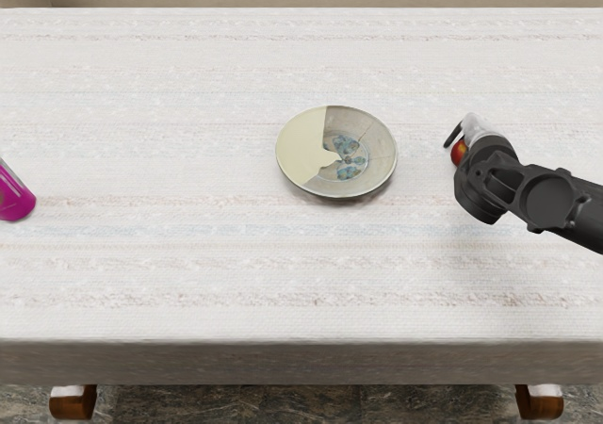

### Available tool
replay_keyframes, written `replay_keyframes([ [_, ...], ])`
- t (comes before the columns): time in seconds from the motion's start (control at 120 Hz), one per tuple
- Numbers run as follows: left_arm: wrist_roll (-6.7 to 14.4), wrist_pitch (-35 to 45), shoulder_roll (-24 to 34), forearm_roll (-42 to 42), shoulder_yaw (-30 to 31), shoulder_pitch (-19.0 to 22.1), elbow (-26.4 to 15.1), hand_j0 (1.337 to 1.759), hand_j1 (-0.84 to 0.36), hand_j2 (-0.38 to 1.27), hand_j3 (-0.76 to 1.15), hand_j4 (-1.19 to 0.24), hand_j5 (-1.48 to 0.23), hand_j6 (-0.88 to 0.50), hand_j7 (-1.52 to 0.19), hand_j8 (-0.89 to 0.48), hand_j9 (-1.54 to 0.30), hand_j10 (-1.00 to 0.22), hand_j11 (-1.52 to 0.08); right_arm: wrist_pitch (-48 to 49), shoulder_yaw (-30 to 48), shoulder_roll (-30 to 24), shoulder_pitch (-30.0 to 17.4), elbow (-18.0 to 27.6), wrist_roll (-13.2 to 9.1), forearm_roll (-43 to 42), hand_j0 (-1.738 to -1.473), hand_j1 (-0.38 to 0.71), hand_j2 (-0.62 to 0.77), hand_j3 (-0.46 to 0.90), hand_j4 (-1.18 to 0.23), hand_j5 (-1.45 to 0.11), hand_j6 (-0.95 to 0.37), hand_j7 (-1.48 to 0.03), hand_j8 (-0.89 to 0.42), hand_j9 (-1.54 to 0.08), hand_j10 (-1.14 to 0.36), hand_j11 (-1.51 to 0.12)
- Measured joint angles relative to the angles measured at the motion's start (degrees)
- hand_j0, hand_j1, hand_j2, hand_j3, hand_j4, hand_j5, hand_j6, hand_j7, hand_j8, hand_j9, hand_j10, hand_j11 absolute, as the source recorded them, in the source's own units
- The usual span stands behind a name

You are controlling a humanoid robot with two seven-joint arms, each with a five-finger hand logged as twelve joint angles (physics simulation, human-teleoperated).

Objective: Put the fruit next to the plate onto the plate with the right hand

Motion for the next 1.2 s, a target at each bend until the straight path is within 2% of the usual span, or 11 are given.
replay_keyframes([
  [0.067,0.00,0.00,0.00,0.00,0.02,0.00,0.00,1.658,0.35,0.00,0.00,0.00,0.00,0.00,0.00,0.00,0.00,0.00,0.00,0.04,0.03,0.00,0.06,0.02,0.04,-0.02,-1.692,0.19,-0.22,0.12,-0.68,-0.86,-0.42,-0.87,-0.40,-0.81,-0.53,-0.85],
  [0.1,0.00,0.00,0.00,0.00,0.02,0.00,0.00,1.658,0.35,0.00,0.00,0.00,0.00,0.00,0.00,0.00,0.00,0.00,0.00,0.03,0.05,0.00,0.18,0.10,0.06,-0.04,-1.677,0.19,-0.17,-0.02,-0.69,-0.87,-0.41,-0.88,-0.39,-0.82,-0.53,-0.85],
  [0.108,0.00,0.00,0.00,0.00,0.03,0.00,-0.01,1.658,0.35,0.00,0.00,0.00,0.00,0.00,0.00,0.00,0.00,0.00,0.00,0.03,0.06,0.00,0.21,0.14,0.08,-0.03,-1.661,0.20,-0.15,0.00,-0.69,-0.87,-0.41,-0.88,-0.39,-0.82,-0.53,-0.86],
  [0.142,0.00,0.00,0.00,0.00,0.03,0.00,0.00,1.658,0.35,0.00,0.00,0.00,0.00,0.00,0.00,0.00,0.00,0.00,0.00,0.02,0.11,0.00,0.34,0.31,0.13,0.00,-1.670,0.21,-0.10,-0.03,-0.69,-0.88,-0.43,-0.89,-0.39,-0.84,-0.54,-0.87],
  [0.175,0.00,0.00,0.00,-0.01,0.02,0.00,0.00,1.658,0.35,0.00,0.00,0.00,0.00,0.00,0.00,0.00,0.00,0.00,0.00,0.02,0.14,0.02,0.46,0.45,0.16,0.03,-1.659,0.22,-0.05,-0.01,-0.70,-0.88,-0.45,-0.89,-0.40,-0.85,-0.56,-0.88],
  [0.192,0.00,0.01,0.00,-0.01,0.02,0.00,0.01,1.658,0.35,0.00,0.00,0.00,0.00,0.00,0.00,0.00,0.00,0.00,0.00,0.01,0.15,0.01,0.52,0.53,0.17,0.05,-1.668,0.22,-0.02,-0.05,-0.70,-0.88,-0.45,-0.90,-0.41,-0.86,-0.56,-0.88],
  [0.208,0.01,0.01,0.00,-0.01,0.02,0.00,0.01,1.658,0.35,0.00,0.00,0.00,0.00,0.00,0.00,0.00,0.00,0.00,0.00,0.00,0.17,0.02,0.61,0.65,0.21,0.10,-1.639,0.23,0.01,0.06,-0.70,-0.89,-0.46,-0.90,-0.42,-0.86,-0.58,-0.88],
  [0.25,0.01,0.01,0.00,-0.01,0.02,0.14,0.01,1.658,0.35,0.00,0.00,0.00,0.00,0.00,0.00,0.00,0.00,0.00,0.00,-0.01,0.19,0.03,0.80,0.97,0.24,0.16,-1.641,0.24,0.05,0.00,-0.70,-0.89,-0.46,-0.90,-0.42,-0.88,-0.58,-0.89],
  [0.5,0.01,-0.01,0.00,-0.02,0.01,1.47,0.02,1.658,0.35,0.00,0.00,0.00,0.00,0.00,0.00,0.00,0.00,0.00,0.00,-0.03,0.95,-0.39,2.26,4.36,0.32,0.58,-1.647,0.27,0.09,0.00,-0.71,-0.91,-0.44,-0.92,-0.39,-0.91,-0.56,-0.92],
  [0.925,0.01,-0.01,0.00,-0.02,0.01,1.58,0.02,1.658,0.35,0.00,0.00,0.00,0.00,0.00,0.00,0.00,0.00,0.00,0.00,0.04,3.63,-6.77,7.69,19.36,0.34,1.02,-1.651,0.29,0.13,0.00,-0.71,-0.93,-0.42,-0.92,-0.37,-0.92,-0.54,-0.93],
  [1.2,0.01,0.00,0.00,-0.02,0.02,1.58,0.02,1.658,0.35,0.00,0.00,0.00,0.00,0.00,0.00,0.00,0.00,0.00,0.00,0.15,5.30,-2.15,8.84,22.40,0.33,1.11,-1.650,0.26,0.09,0.00,-0.70,-0.95,-0.44,-0.93,-0.38,-0.94,-0.55,-0.95],
])
